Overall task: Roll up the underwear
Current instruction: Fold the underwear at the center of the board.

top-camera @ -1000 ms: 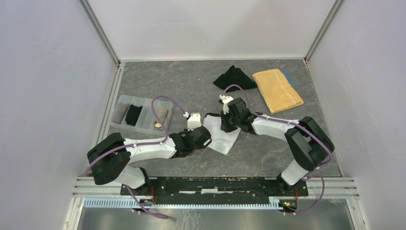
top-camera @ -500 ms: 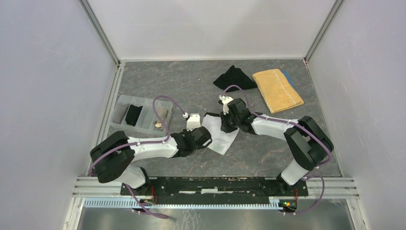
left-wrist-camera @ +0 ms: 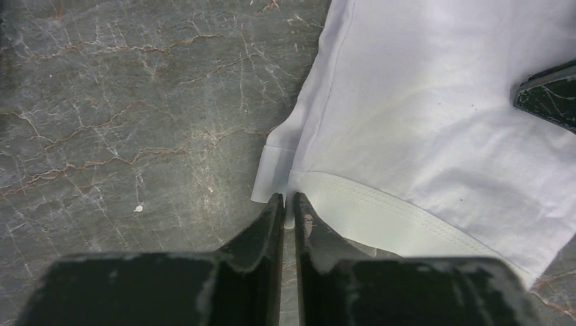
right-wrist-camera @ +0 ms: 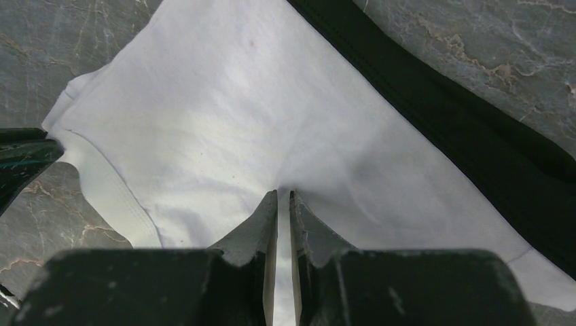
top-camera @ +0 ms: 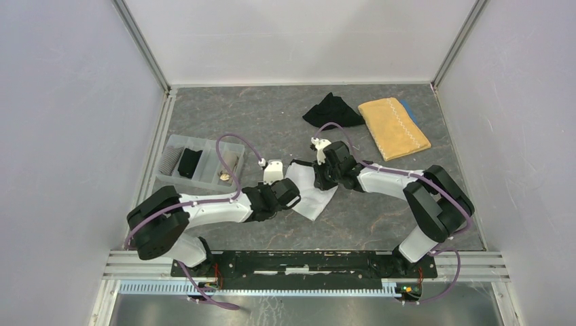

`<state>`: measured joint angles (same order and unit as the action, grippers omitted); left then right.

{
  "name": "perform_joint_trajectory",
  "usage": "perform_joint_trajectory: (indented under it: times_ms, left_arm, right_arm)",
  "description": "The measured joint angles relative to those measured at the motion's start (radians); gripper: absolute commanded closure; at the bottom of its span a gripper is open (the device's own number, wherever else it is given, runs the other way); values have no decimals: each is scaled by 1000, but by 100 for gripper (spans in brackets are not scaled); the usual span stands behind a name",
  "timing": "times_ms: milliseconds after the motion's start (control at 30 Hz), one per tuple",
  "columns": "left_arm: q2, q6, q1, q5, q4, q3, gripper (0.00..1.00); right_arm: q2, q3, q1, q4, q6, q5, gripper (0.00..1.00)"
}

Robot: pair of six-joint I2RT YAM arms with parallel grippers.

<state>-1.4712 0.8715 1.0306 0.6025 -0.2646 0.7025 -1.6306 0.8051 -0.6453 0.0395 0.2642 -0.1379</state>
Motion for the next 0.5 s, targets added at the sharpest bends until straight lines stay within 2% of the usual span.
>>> perform_joint_trajectory:
  times_ms: [200, 300, 500]
  left_arm:
    - [65, -7, -3, 0, -29, 8, 49]
    - [89, -19, -14, -6, -26, 8, 39]
    - [93, -49, -66, -70, 17, -10, 34]
  right_arm:
    - [35, -2, 0, 4, 0, -3, 83]
    - [51, -2, 0, 6, -1, -7, 83]
    - [75, -2, 0, 21, -8, -14, 83]
